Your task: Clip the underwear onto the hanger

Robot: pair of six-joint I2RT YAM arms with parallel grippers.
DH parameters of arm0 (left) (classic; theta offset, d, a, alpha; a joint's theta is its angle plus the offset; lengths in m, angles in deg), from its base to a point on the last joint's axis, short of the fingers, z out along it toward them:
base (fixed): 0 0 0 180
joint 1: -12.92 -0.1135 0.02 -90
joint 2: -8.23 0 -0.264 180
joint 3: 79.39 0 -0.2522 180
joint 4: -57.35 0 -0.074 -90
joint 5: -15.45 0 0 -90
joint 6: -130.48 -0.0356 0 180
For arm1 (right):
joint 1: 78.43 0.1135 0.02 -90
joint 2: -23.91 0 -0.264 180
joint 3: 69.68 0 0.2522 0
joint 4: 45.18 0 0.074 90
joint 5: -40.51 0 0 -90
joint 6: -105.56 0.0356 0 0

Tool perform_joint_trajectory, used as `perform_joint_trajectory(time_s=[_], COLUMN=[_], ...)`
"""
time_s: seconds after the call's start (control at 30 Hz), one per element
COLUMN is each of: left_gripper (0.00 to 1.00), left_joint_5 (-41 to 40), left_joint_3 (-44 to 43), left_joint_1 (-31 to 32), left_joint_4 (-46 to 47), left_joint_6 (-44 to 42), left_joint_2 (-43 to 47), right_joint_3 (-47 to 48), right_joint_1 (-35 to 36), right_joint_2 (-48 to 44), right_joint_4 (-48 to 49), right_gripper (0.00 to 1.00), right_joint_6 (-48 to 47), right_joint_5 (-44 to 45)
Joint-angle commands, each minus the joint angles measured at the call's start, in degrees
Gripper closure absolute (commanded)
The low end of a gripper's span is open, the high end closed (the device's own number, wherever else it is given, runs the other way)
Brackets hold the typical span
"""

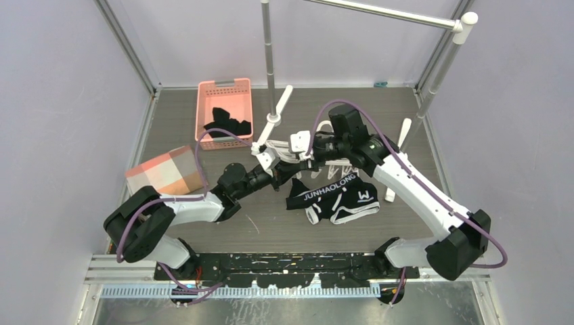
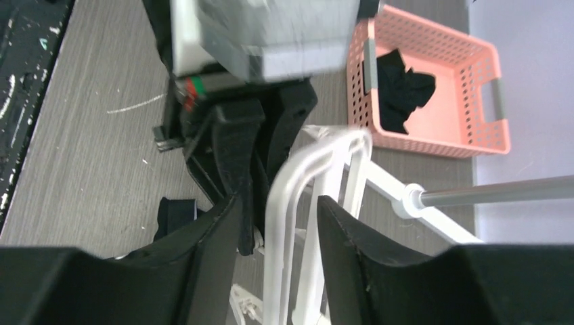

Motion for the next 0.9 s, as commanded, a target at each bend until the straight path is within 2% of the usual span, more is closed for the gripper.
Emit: perform_joint_trajectory(time_s=[0.0,0.13,0.6,0.73,0.87], left_gripper=[1.0,1.0,1.0,1.0,1.0], left_joint_5=[1.0,1.1,3.2,4.2,5.3], left_joint_3=[-1.0,-0.6,-2.1,-2.8,-3.0], left_joint_1=[-0.7,-1.1,-3.8,-4.9,-5.6], left_joint_4=[-2.3,-6.6,-13.1,-13.2,-13.3], left_joint_6=[-1.3,-2.5,-5.6,-5.7,-5.7], left_joint_2=[2.4,4.0,2.7,1.6,0.7], right_joint_3=[1.7,0.2,-18.5,-19.7,-18.7], right_joint_1=[0.6,0.6,0.5,0.5,0.5], right_joint_2=[-4.6,-7.3,-21.9,-22.5,-18.4], right_joint_4=[3.7,4.5,7.7,5.8,-1.4], right_gripper=[0.47,0.45,0.45,0.45,0.45], right_joint_6=[1.8,3.6,15.2,15.9,11.9], right_joint_5=[-2.8,-2.0,4.8,5.4,4.2])
